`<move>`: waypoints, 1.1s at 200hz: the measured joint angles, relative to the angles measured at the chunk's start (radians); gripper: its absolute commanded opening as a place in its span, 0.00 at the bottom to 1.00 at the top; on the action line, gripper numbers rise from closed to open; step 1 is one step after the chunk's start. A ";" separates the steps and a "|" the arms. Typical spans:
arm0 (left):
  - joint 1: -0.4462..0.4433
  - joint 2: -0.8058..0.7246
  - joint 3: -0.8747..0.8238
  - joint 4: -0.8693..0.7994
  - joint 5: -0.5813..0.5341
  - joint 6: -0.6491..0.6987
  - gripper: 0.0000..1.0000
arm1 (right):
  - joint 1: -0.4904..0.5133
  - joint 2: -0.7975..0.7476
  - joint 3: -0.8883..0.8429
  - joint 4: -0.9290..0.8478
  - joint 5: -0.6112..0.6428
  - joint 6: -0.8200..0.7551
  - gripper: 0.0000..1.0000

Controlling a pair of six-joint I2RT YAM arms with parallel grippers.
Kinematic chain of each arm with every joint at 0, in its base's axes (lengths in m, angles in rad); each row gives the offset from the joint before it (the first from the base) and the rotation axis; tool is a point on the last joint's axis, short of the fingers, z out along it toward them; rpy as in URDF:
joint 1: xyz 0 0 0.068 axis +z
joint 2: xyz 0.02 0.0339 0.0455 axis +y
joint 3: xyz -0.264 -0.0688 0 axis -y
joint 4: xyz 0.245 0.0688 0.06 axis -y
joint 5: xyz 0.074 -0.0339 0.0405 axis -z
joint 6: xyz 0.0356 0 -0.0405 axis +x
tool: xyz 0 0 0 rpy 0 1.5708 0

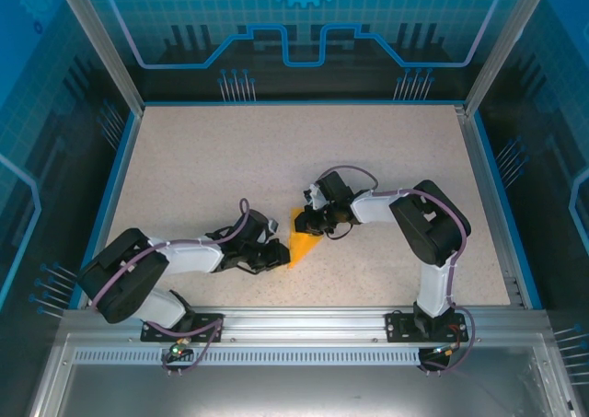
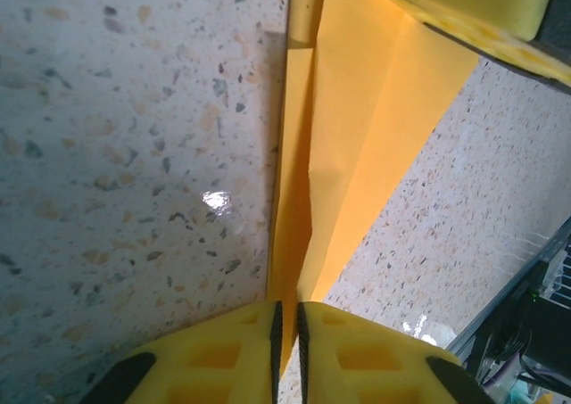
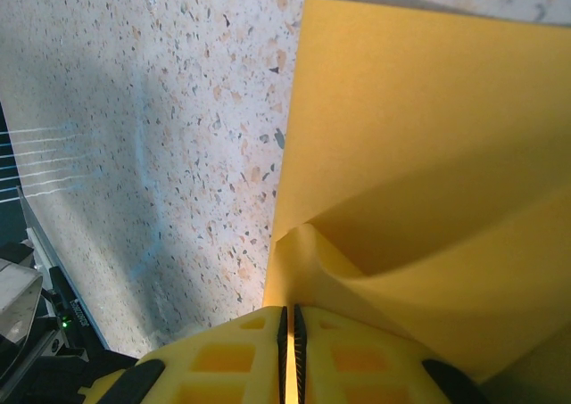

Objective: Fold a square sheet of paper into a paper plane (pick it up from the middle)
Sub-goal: Fourth fold the wing at the center of the table.

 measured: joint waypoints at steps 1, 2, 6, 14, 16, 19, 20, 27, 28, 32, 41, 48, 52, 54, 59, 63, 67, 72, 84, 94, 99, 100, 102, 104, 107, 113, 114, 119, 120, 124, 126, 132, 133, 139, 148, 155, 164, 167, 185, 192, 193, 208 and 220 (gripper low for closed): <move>0.000 0.000 0.000 0.000 0.000 0.000 0.10 | 0.000 0.000 0.000 0.000 0.000 0.000 0.13; 0.000 0.001 0.001 0.000 0.000 0.001 0.10 | 0.000 0.000 0.000 0.000 0.000 0.000 0.13; -0.002 0.005 0.002 0.000 0.000 0.000 0.09 | 0.000 0.000 0.000 0.000 0.000 0.000 0.13; -0.006 0.012 0.004 0.000 0.000 0.002 0.06 | 0.000 0.000 0.000 0.000 0.000 0.000 0.13; -0.007 0.013 0.005 0.000 0.000 0.002 0.06 | 0.000 0.000 0.000 0.000 0.000 0.000 0.13; -0.009 0.015 0.005 0.000 -0.001 0.000 0.05 | 0.000 0.000 0.000 0.000 0.000 0.000 0.13; -0.010 0.015 0.006 0.000 -0.001 0.001 0.05 | 0.000 0.000 0.000 0.000 0.000 0.000 0.13; -0.013 0.018 0.008 0.000 -0.003 0.001 0.05 | 0.000 0.000 0.000 0.000 0.000 -0.001 0.13; -0.013 0.018 0.008 0.000 -0.004 0.002 0.05 | 0.000 0.000 0.000 0.000 0.000 -0.001 0.13; -0.015 0.019 0.008 0.000 -0.005 0.001 0.04 | 0.000 0.000 0.000 -0.001 0.000 -0.001 0.13; -0.019 0.019 0.008 0.000 -0.009 0.001 0.02 | 0.000 0.000 0.000 -0.002 0.000 -0.004 0.13; -0.022 0.019 0.008 0.000 -0.011 0.001 0.00 | 0.000 0.000 0.000 -0.002 0.000 -0.004 0.13; -0.024 0.019 0.008 0.000 -0.013 0.001 0.00 | 0.000 0.000 0.000 -0.002 0.000 -0.004 0.13; -0.024 0.019 0.008 0.000 -0.014 0.001 0.00 | 0.000 0.000 0.000 -0.002 0.000 -0.005 0.13; -0.026 0.019 0.008 0.000 -0.016 0.001 0.00 | 0.000 0.000 0.000 -0.002 0.000 -0.005 0.13; -0.026 0.019 0.008 0.000 -0.017 0.001 0.00 | 0.000 0.000 0.000 -0.002 0.000 -0.005 0.13; -0.026 0.019 0.008 0.000 -0.018 0.001 0.00 | 0.000 0.000 0.000 -0.002 0.000 -0.007 0.13; -0.026 0.019 0.008 0.000 -0.019 0.001 0.00 | 0.000 0.000 0.000 -0.002 0.000 -0.007 0.13; -0.027 0.019 0.008 0.000 -0.020 0.001 0.00 | 0.000 0.000 0.000 -0.003 0.001 -0.007 0.13; -0.028 0.019 0.008 -0.002 -0.023 0.001 0.00 | 0.001 0.000 0.001 -0.004 0.003 -0.007 0.13; -0.028 0.019 0.008 -0.002 -0.023 0.001 0.00 | 0.002 0.000 0.002 -0.006 0.005 -0.008 0.13; -0.029 0.019 0.008 -0.003 -0.024 0.001 0.00 | 0.002 0.000 0.003 -0.006 0.005 -0.008 0.13; -0.029 0.019 0.008 -0.003 -0.024 0.001 0.00 | 0.002 0.000 0.003 -0.008 0.006 -0.008 0.13; -0.029 0.019 0.008 -0.003 -0.024 0.001 0.00 | 0.002 0.000 0.004 -0.010 0.007 -0.008 0.13; -0.030 0.019 0.008 -0.003 -0.025 0.001 0.00 | 0.002 0.000 0.005 -0.011 0.007 -0.008 0.13; -0.031 0.019 0.008 -0.003 -0.027 0.001 0.00 | 0.003 0.000 0.005 -0.013 0.008 -0.008 0.13; -0.031 0.019 0.008 -0.003 -0.027 0.001 0.00 | 0.003 0.000 0.005 -0.013 0.009 -0.008 0.13; -0.032 0.019 0.008 -0.003 -0.027 0.001 0.00 | 0.004 0.000 0.006 -0.014 0.011 -0.008 0.13; -0.032 0.019 0.008 -0.003 -0.027 0.001 0.00 | 0.004 0.000 0.006 -0.014 0.012 -0.008 0.13; -0.032 0.019 0.008 -0.003 -0.027 0.001 0.00 | 0.005 0.000 0.006 -0.014 0.014 -0.010 0.13; -0.033 0.019 0.008 -0.003 -0.027 0.001 0.00 | 0.005 0.000 0.006 -0.014 0.014 -0.011 0.13; -0.034 0.019 0.008 -0.003 -0.027 0.001 0.00 | 0.006 0.000 0.006 -0.014 0.015 -0.011 0.13; -0.034 0.019 0.008 -0.003 -0.027 0.001 0.00 | 0.006 0.000 0.006 -0.014 0.015 -0.011 0.13; -0.037 0.019 0.008 -0.003 -0.027 0.001 0.00 | 0.006 0.000 0.006 -0.014 0.016 -0.012 0.13; -0.041 0.019 0.008 -0.003 -0.029 0.001 0.03 | 0.006 0.000 0.006 -0.015 0.016 -0.014 0.13; -0.045 0.016 0.008 -0.003 -0.032 0.002 0.05 | 0.006 0.000 0.006 -0.016 0.015 -0.015 0.12; -0.049 0.009 0.004 -0.004 -0.035 0.002 0.09 | 0.006 0.000 0.007 -0.018 0.016 -0.015 0.12; -0.050 0.002 0.000 -0.006 -0.035 0.002 0.10 | 0.006 0.000 0.008 -0.019 0.016 -0.015 0.12; -0.062 -0.046 -0.019 -0.055 -0.032 0.002 0.13 | 0.006 0.000 0.008 -0.019 0.018 -0.015 0.12; -0.066 -0.072 -0.023 -0.087 -0.031 0.002 0.14 | 0.006 0.000 0.008 -0.019 0.018 -0.015 0.12; -0.066 -0.076 -0.024 -0.090 -0.031 0.003 0.14 | 0.006 0.000 0.008 -0.019 0.018 -0.015 0.12; -0.069 -0.144 -0.024 -0.152 -0.035 0.017 0.17 | 0.006 0.000 0.008 -0.019 0.018 -0.015 0.12; -0.069 -0.205 -0.024 -0.185 -0.045 0.020 0.18 | 0.006 0.000 0.008 -0.019 0.018 -0.015 0.12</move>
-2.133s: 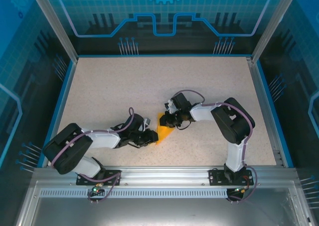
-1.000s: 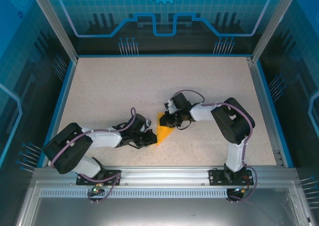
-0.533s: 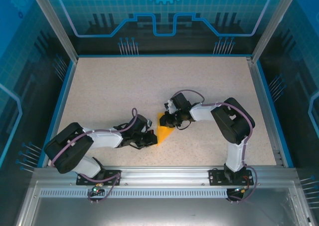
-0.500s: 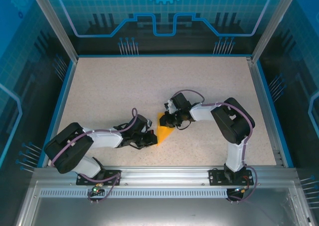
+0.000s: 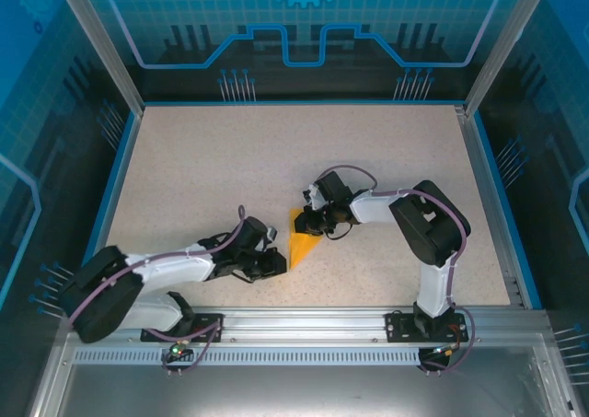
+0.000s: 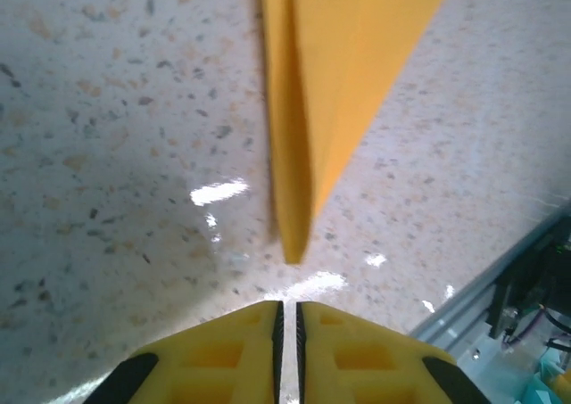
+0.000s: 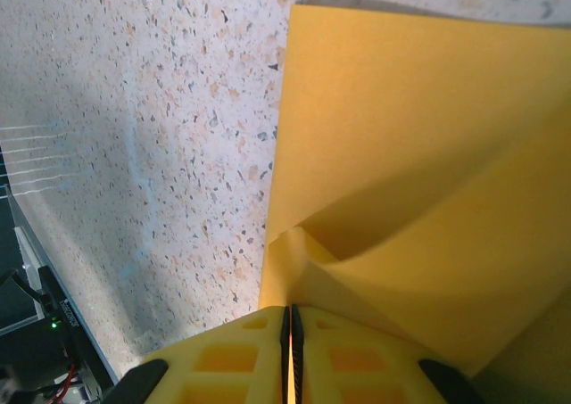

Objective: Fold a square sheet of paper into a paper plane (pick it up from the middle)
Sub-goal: Fourth fold the wing at the center of the table.

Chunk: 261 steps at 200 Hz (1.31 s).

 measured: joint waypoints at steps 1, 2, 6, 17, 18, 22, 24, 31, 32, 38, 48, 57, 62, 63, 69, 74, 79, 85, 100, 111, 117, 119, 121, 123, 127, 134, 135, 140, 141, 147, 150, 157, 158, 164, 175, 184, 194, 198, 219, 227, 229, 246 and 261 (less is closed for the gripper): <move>0.000 -0.004 0.000 -0.002 0.000 0.000 0.19 | 0.000 0.000 0.000 0.000 0.000 0.000 0.12; 0.000 -0.008 0.000 -0.003 -0.001 0.000 0.19 | 0.000 0.000 0.000 0.000 0.000 0.000 0.12; 0.000 -0.027 0.000 -0.011 -0.008 0.000 0.19 | 0.000 0.000 0.001 -0.001 0.000 0.000 0.12; 0.005 -0.072 0.002 -0.030 -0.018 0.004 0.21 | 0.000 0.000 0.002 -0.002 0.000 0.000 0.12; 0.006 -0.076 0.003 -0.031 -0.019 0.004 0.21 | 0.000 0.000 0.002 -0.002 0.000 0.000 0.12; 0.009 -0.089 0.006 -0.038 -0.021 0.005 0.21 | 0.000 0.001 0.002 -0.002 0.000 0.000 0.12; 0.010 -0.092 0.006 -0.040 -0.022 0.005 0.21 | 0.000 0.001 0.002 -0.002 0.000 0.000 0.12; 0.018 -0.102 0.012 -0.044 -0.027 0.005 0.21 | 0.000 0.001 0.002 -0.002 0.000 0.000 0.12; 0.020 -0.103 0.014 -0.045 -0.027 0.005 0.21 | 0.000 0.001 0.002 -0.002 0.000 0.000 0.12; 0.028 -0.104 0.021 -0.045 -0.031 0.005 0.21 | 0.000 0.001 0.002 -0.002 0.000 0.000 0.12; 0.039 -0.097 0.032 -0.039 -0.031 0.005 0.21 | 0.000 0.001 0.002 -0.002 0.000 0.000 0.12; 0.045 -0.077 0.046 -0.023 -0.031 0.005 0.21 | 0.000 0.001 0.002 -0.002 0.000 0.000 0.12; 0.048 -0.060 0.057 -0.011 -0.030 0.004 0.21 | 0.000 0.001 0.002 -0.002 0.000 0.000 0.12; 0.047 -0.057 0.059 -0.008 -0.030 0.004 0.21 | 0.000 0.001 0.002 -0.002 0.000 0.000 0.12; 0.047 -0.033 0.073 0.008 -0.029 0.004 0.21 | 0.000 0.001 0.002 -0.002 0.000 0.000 0.12; 0.047 -0.010 0.088 0.022 -0.023 0.004 0.21 | 0.000 0.001 0.002 -0.002 0.000 0.000 0.12; 0.047 0.013 0.100 0.038 -0.019 0.004 0.20 | 0.000 0.002 0.002 -0.002 0.000 0.000 0.12; 0.047 0.039 0.114 0.057 -0.014 0.004 0.20 | 0.000 0.002 0.002 -0.002 0.000 0.000 0.12; 0.047 0.104 0.145 0.109 -0.010 0.003 0.20 | 0.000 0.003 0.003 -0.002 -0.002 0.000 0.12; 0.047 0.144 0.158 0.136 -0.007 0.003 0.19 | 0.000 0.004 0.003 -0.002 -0.004 0.000 0.12; 0.047 0.163 0.163 0.145 -0.006 0.003 0.19 | 0.000 0.005 0.003 -0.002 -0.004 0.000 0.12; 0.047 0.169 0.165 0.149 -0.005 0.003 0.19 | 0.000 0.005 0.004 -0.002 -0.004 0.001 0.12; 0.047 0.175 0.166 0.153 -0.004 0.003 0.19 | 0.000 0.005 0.004 -0.002 -0.005 0.000 0.12; 0.047 0.182 0.167 0.158 -0.004 0.003 0.19 | 0.000 0.005 0.004 -0.002 -0.005 0.001 0.12; 0.047 0.192 0.169 0.164 -0.003 0.003 0.18 | 0.000 0.005 0.004 -0.002 -0.005 0.001 0.12; 0.047 0.211 0.170 0.174 -0.002 0.000 0.17 | 0.000 0.005 0.004 -0.002 -0.005 0.001 0.12; 0.047 0.213 0.170 0.175 -0.002 0.000 0.17 | 0.000 0.005 0.004 -0.002 -0.005 0.001 0.12; 0.047 0.224 0.171 0.180 0.000 0.000 0.17 | 0.000 0.005 0.004 -0.002 -0.005 0.001 0.12; 0.047 0.227 0.171 0.180 0.001 0.000 0.17 | 0.000 0.005 0.004 -0.002 -0.005 0.001 0.12; 0.047 0.241 0.171 0.187 0.002 -0.002 0.17 | 0.000 0.005 0.004 -0.002 -0.005 0.001 0.12; 0.047 0.249 0.171 0.189 0.002 -0.003 0.17 | 0.000 0.005 0.004 -0.002 -0.005 0.001 0.12; 0.047 0.265 0.171 0.195 0.003 -0.003 0.17 | 0.000 0.005 0.004 -0.002 -0.006 0.001 0.12; 0.047 0.267 0.171 0.195 0.004 -0.003 0.17 | 0.000 0.005 0.004 -0.002 -0.006 0.001 0.12; 0.047 0.280 0.171 0.200 0.004 -0.004 0.16 | 0.000 0.005 0.004 -0.002 -0.006 0.001 0.12; 0.047 0.300 0.171 0.208 0.004 -0.005 0.16 | 0.000 0.005 0.004 -0.002 -0.007 0.000 0.12; 0.047 0.313 0.171 0.213 0.004 -0.005 0.16 | 0.000 0.005 0.004 -0.002 -0.007 0.000 0.12; 0.047 0.324 0.170 0.217 0.004 -0.009 0.16 | 0.000 0.005 0.004 -0.002 -0.008 0.000 0.12; 0.047 0.327 0.169 0.220 0.003 -0.012 0.16 | 0.000 0.005 0.004 -0.002 -0.008 0.000 0.12; 0.047 0.337 0.156 0.243 0.004 -0.028 0.16 | 0.000 0.005 0.004 -0.002 -0.008 0.000 0.12; 0.047 0.337 0.145 0.252 0.004 -0.031 0.16 | 0.000 0.005 0.004 -0.002 -0.008 0.000 0.12; 0.047 0.337 0.142 0.255 0.004 -0.032 0.16 | 0.000 0.005 0.004 -0.002 -0.008 0.000 0.12; 0.047 0.338 0.117 0.280 0.008 -0.047 0.16 | 0.000 0.005 0.004 -0.002 -0.008 0.000 0.12; 0.048 0.338 0.097 0.313 0.013 -0.056 0.17 | 0.000 0.005 0.004 -0.002 -0.008 0.000 0.12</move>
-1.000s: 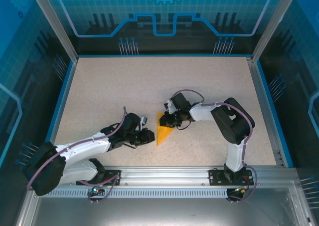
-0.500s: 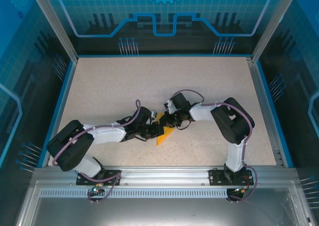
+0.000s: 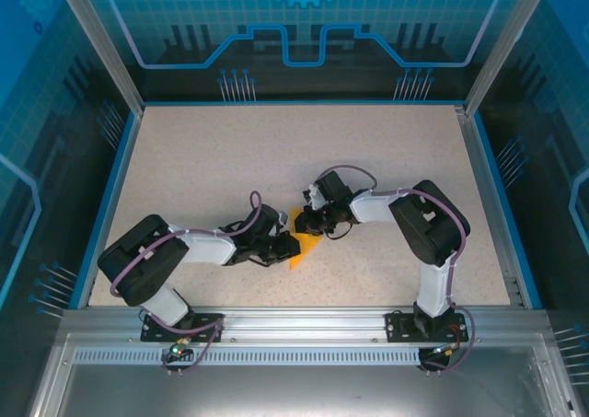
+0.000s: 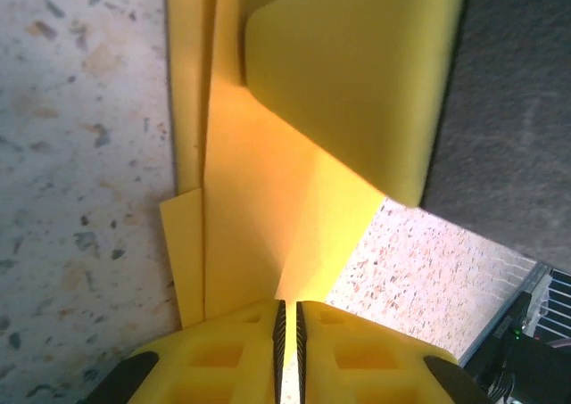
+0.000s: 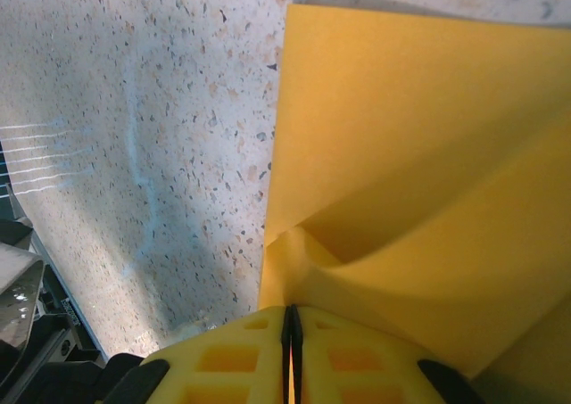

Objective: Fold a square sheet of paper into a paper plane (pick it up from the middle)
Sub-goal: Fourth fold the wing at the center of the table.

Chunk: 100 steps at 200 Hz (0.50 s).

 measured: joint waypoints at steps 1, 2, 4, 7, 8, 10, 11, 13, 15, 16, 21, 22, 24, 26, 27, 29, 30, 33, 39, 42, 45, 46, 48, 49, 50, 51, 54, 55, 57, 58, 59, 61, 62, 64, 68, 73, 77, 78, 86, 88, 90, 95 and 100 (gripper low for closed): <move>0.000 0.000 -0.002 0.004 0.000 0.000 0.17 | 0.000 0.000 0.000 0.000 0.000 0.000 0.12; 0.000 0.000 -0.002 0.005 0.001 0.000 0.17 | 0.000 0.000 0.000 0.000 0.000 0.000 0.12; 0.000 0.000 -0.005 0.009 0.002 -0.001 0.17 | 0.000 0.000 0.000 0.000 0.000 0.000 0.12; 0.000 0.000 -0.008 0.015 0.003 -0.001 0.17 | 0.000 0.000 0.000 0.000 0.000 0.000 0.12; 0.000 0.000 -0.009 0.018 0.003 -0.001 0.17 | 0.000 0.000 0.000 0.000 0.000 0.000 0.12; 0.000 0.001 -0.011 0.021 0.004 -0.001 0.17 | 0.000 0.000 0.000 0.000 0.000 0.000 0.12; 0.000 0.001 -0.012 0.024 0.005 -0.002 0.17 | 0.000 0.000 0.000 0.000 0.000 0.000 0.12; 0.000 0.001 -0.013 0.028 0.006 -0.002 0.17 | 0.000 0.000 0.000 0.000 0.000 0.000 0.12; 0.000 0.002 -0.015 0.032 0.006 -0.002 0.16 | 0.000 0.000 0.000 0.000 0.000 0.000 0.12; 0.000 0.002 -0.016 0.033 0.007 -0.002 0.16 | 0.000 0.000 0.000 0.000 0.000 0.000 0.12; 0.000 0.003 -0.020 0.041 0.007 -0.003 0.16 | 0.000 0.000 0.000 0.000 0.000 0.000 0.12; 0.000 0.003 -0.020 0.042 0.007 -0.003 0.16 | 0.000 0.000 0.000 0.000 0.000 0.000 0.12; 0.000 0.003 -0.021 0.043 0.007 -0.003 0.16 | 0.000 0.000 0.000 0.000 0.000 0.000 0.12; 0.000 0.003 -0.022 0.046 0.008 -0.004 0.16 | 0.000 0.000 0.000 0.000 0.000 0.000 0.12; 0.000 0.003 -0.022 0.047 0.008 -0.004 0.16 | 0.000 0.000 0.000 0.000 0.000 0.000 0.12; 0.000 0.003 -0.023 0.048 0.008 -0.004 0.16 | 0.000 0.000 0.000 0.000 0.000 0.000 0.12; 0.000 0.003 -0.023 0.049 0.008 -0.004 0.16 | 0.000 0.000 0.000 0.000 0.000 0.000 0.12; -0.001 0.003 -0.025 0.051 0.008 -0.004 0.16 | 0.000 0.000 0.000 0.000 0.000 0.000 0.12; -0.001 0.003 -0.028 0.057 0.008 -0.005 0.16 | 0.000 0.000 0.000 0.000 0.000 0.000 0.12; -0.001 0.003 -0.029 0.058 0.008 -0.006 0.16 | 0.000 0.000 0.000 0.000 0.000 0.000 0.12; -0.001 0.003 -0.031 0.061 0.008 -0.008 0.16 | 0.000 0.000 0.000 0.000 0.000 0.000 0.12; -0.001 0.003 -0.032 0.062 0.008 -0.008 0.16 | 0.000 0.000 0.000 0.000 0.000 0.000 0.12; -0.001 0.003 -0.033 0.064 0.008 -0.008 0.16 | 0.000 0.000 0.000 0.000 0.000 0.000 0.12; -0.001 0.003 -0.034 0.066 0.007 -0.009 0.16 | 0.000 0.000 0.000 0.000 0.000 0.000 0.12; -0.001 0.003 -0.034 0.066 0.007 -0.009 0.16 | 0.000 0.000 0.000 0.000 0.000 0.000 0.12; -0.002 0.003 -0.035 0.068 0.007 -0.010 0.16 | 0.000 0.000 0.000 0.000 0.000 0.000 0.12; -0.002 0.003 -0.036 0.071 0.007 -0.011 0.16 | 0.000 0.000 0.000 0.000 0.000 0.000 0.12; -0.002 0.003 -0.037 0.072 0.007 -0.011 0.16 | 0.000 0.000 0.000 0.000 0.000 0.000 0.12; -0.002 0.002 -0.039 0.074 0.007 -0.012 0.16 | 0.000 0.000 0.000 0.000 0.000 0.000 0.12; -0.002 0.001 -0.039 0.076 0.007 -0.012 0.16 | 0.000 0.000 0.000 0.000 0.000 0.000 0.12; -0.003 0.001 -0.040 0.076 0.007 -0.013 0.16 | 0.000 0.000 0.000 0.000 0.000 0.000 0.12; -0.003 0.001 -0.041 0.077 0.006 -0.014 0.17 | 0.000 0.000 0.000 0.000 0.000 0.000 0.12; -0.003 0.000 -0.042 0.077 0.006 -0.015 0.16 | 0.000 0.000 0.000 0.000 0.000 0.000 0.12; -0.003 -0.001 -0.043 0.078 0.006 -0.018 0.17 | 0.000 0.000 0.000 0.000 0.000 0.000 0.12; -0.005 -0.003 -0.046 0.081 0.006 -0.019 0.17 | 0.000 0.000 0.000 0.000 0.000 0.000 0.12; -0.007 -0.006 -0.050 0.084 0.006 -0.020 0.17 | 0.000 0.000 0.000 0.000 0.000 0.000 0.12; -0.010 -0.009 -0.053 0.083 0.006 -0.020 0.16 | 0.000 0.001 0.000 0.000 -0.001 0.000 0.12; -0.010 -0.010 -0.053 0.083 0.006 -0.020 0.16 | 0.000 0.001 0.000 0.000 -0.001 0.000 0.12; -0.016 -0.014 -0.058 0.083 0.006 -0.022 0.16 | 0.000 0.002 0.000 0.001 -0.003 0.000 0.12; -0.018 -0.015 -0.059 0.083 0.005 -0.023 0.16 | 0.000 0.002 0.000 0.002 -0.004 0.000 0.12; -0.020 -0.016 -0.059 0.082 0.005 -0.023 0.16 | 0.000 0.002 0.000 0.002 -0.004 0.000 0.12; -0.024 -0.018 -0.060 0.081 0.005 -0.023 0.16 | 0.000 0.002 0.000 0.003 -0.005 0.000 0.12; -0.030 -0.021 -0.060 0.077 0.002 -0.023 0.16 | 0.000 0.002 0.000 0.003 -0.005 0.000 0.12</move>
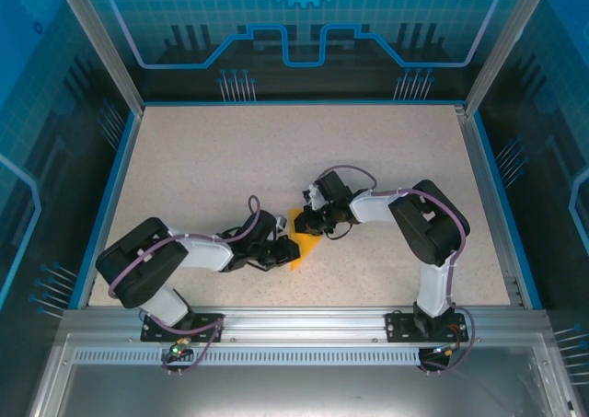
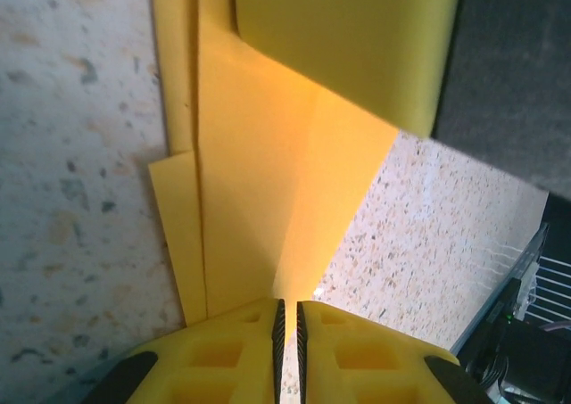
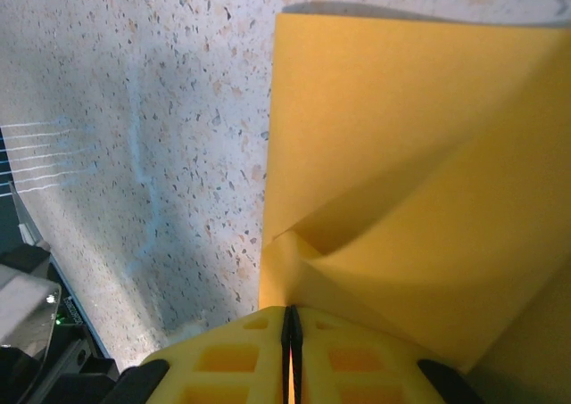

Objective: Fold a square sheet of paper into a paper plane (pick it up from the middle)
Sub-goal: Fourth fold the wing at the center of the table.

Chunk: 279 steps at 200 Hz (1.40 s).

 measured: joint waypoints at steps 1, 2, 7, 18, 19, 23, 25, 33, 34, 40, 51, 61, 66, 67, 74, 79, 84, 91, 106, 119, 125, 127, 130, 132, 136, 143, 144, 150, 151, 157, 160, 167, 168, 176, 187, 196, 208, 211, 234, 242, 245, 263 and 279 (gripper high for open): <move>0.000 0.000 0.000 -0.001 0.000 0.000 0.16 | 0.000 0.000 0.000 0.000 0.000 0.000 0.12; -0.002 -0.002 0.000 -0.003 0.000 0.000 0.16 | 0.000 0.000 0.000 0.000 0.000 0.000 0.12; -0.005 -0.005 0.000 -0.010 -0.003 0.000 0.16 | 0.000 0.000 0.000 0.000 -0.001 0.000 0.12; -0.011 -0.017 -0.006 -0.025 -0.004 0.000 0.16 | 0.000 0.000 0.000 0.000 -0.002 0.000 0.12; -0.012 -0.018 -0.006 -0.025 -0.004 0.000 0.17 | 0.000 0.000 0.000 0.000 -0.002 0.000 0.12; -0.013 -0.024 -0.011 -0.030 -0.003 0.000 0.16 | 0.000 0.000 0.000 0.000 -0.002 0.000 0.12; -0.014 -0.026 -0.013 -0.032 -0.003 0.000 0.16 | 0.000 0.000 0.000 0.000 -0.002 0.000 0.12; -0.016 -0.036 -0.023 -0.035 -0.003 0.000 0.16 | 0.000 0.000 0.000 0.000 -0.002 0.000 0.12; -0.016 -0.038 -0.024 -0.036 -0.003 0.000 0.16 | 0.000 0.000 0.000 0.000 -0.002 0.000 0.12; -0.017 -0.045 -0.029 -0.040 -0.003 0.000 0.16 | 0.000 0.000 0.000 0.000 -0.002 0.000 0.12; -0.018 -0.057 -0.039 -0.044 -0.002 0.000 0.17 | 0.000 0.000 0.000 0.000 -0.002 0.000 0.12; -0.019 -0.065 -0.046 -0.046 -0.002 0.000 0.17 | 0.000 0.000 0.000 0.000 -0.002 0.000 0.12; -0.019 -0.069 -0.049 -0.047 -0.002 0.000 0.17 | 0.000 0.001 0.000 0.000 -0.002 0.000 0.12; -0.019 -0.069 -0.049 -0.047 -0.002 0.000 0.17 | 0.000 0.001 0.000 0.001 -0.002 0.000 0.12; -0.019 -0.074 -0.053 -0.047 -0.002 0.000 0.17 | 0.000 0.001 0.000 0.001 -0.002 0.000 0.12; -0.020 -0.077 -0.056 -0.047 -0.002 0.000 0.17 | 0.000 0.001 0.000 0.001 -0.002 0.000 0.12; -0.020 -0.079 -0.058 -0.048 -0.002 0.000 0.17 | 0.000 0.001 0.000 0.001 -0.002 0.000 0.12; -0.020 -0.081 -0.058 -0.050 0.000 0.001 0.17 | 0.000 0.001 0.000 0.001 -0.002 0.000 0.12; -0.021 -0.085 -0.058 -0.060 0.006 0.005 0.17 | 0.000 0.001 0.000 0.001 -0.002 0.000 0.12; -0.025 -0.094 -0.058 -0.080 0.008 0.012 0.17 | 0.000 0.001 0.000 0.001 -0.003 0.000 0.12; -0.027 -0.100 -0.058 -0.093 0.008 0.017 0.17 | 0.000 0.002 0.000 0.001 -0.003 0.000 0.12; -0.028 -0.102 -0.058 -0.097 0.008 0.018 0.17 | 0.000 0.002 0.000 0.001 -0.003 0.000 0.12; -0.029 -0.107 -0.058 -0.106 0.008 0.023 0.17 | 0.000 0.002 0.000 0.001 -0.003 0.000 0.12; -0.029 -0.109 -0.058 -0.111 0.008 0.023 0.17 | 0.000 0.002 0.000 0.001 -0.003 0.000 0.12; -0.031 -0.117 -0.058 -0.126 0.008 0.025 0.17 | 0.000 0.002 0.000 0.001 -0.003 0.000 0.12; -0.035 -0.130 -0.058 -0.150 0.008 0.027 0.17 | 0.000 0.002 0.000 0.001 -0.003 0.000 0.12; -0.035 -0.134 -0.058 -0.156 0.008 0.027 0.17 | 0.000 0.002 0.000 0.001 -0.003 0.000 0.12; -0.039 -0.146 -0.058 -0.177 0.008 0.027 0.17 | 0.000 0.002 0.000 0.001 -0.003 0.000 0.12; -0.039 -0.148 -0.058 -0.180 0.008 0.027 0.17 | 0.000 0.002 0.000 0.001 -0.003 0.000 0.12; -0.041 -0.164 -0.058 -0.200 0.006 0.028 0.17 | 0.000 0.002 0.000 0.001 -0.003 0.000 0.12; -0.042 -0.172 -0.058 -0.208 0.003 0.029 0.17 | 0.000 0.002 0.000 0.001 -0.003 0.000 0.12; -0.043 -0.194 -0.058 -0.229 -0.005 0.031 0.17 | 0.000 0.002 0.000 0.001 -0.003 0.000 0.12; -0.043 -0.196 -0.058 -0.230 -0.006 0.031 0.17 | 0.000 0.002 0.000 0.001 -0.003 0.000 0.12; -0.043 -0.219 -0.056 -0.246 -0.015 0.032 0.17 | 0.000 0.002 0.000 0.001 -0.003 0.000 0.12; -0.044 -0.246 -0.049 -0.261 -0.034 0.034 0.17 | 0.000 0.002 0.000 0.001 -0.003 0.000 0.12; -0.044 -0.258 -0.041 -0.261 -0.046 0.034 0.17 | 0.000 0.002 0.000 0.001 -0.003 0.000 0.12; -0.043 -0.261 -0.025 -0.255 -0.058 0.035 0.17 | 0.000 0.002 0.000 0.001 -0.003 0.000 0.12; -0.043 -0.260 -0.020 -0.252 -0.060 0.034 0.17 | 0.000 0.002 0.000 0.001 -0.003 0.000 0.12; -0.043 -0.219 0.020 -0.222 -0.063 0.034 0.16 | 0.000 0.002 0.000 0.001 -0.003 0.000 0.12; -0.043 -0.190 0.037 -0.208 -0.064 0.034 0.16 | 0.000 0.002 0.000 0.001 -0.003 0.000 0.12; -0.043 -0.178 0.042 -0.202 -0.063 0.034 0.16 | 0.000 0.002 0.000 0.001 -0.003 0.000 0.12; -0.043 -0.114 0.060 -0.170 -0.063 0.033 0.16 | 0.000 0.001 0.000 0.001 -0.003 0.000 0.12; -0.043 -0.061 0.060 -0.146 -0.053 0.025 0.13 | 0.000 0.001 0.000 0.001 -0.003 0.000 0.12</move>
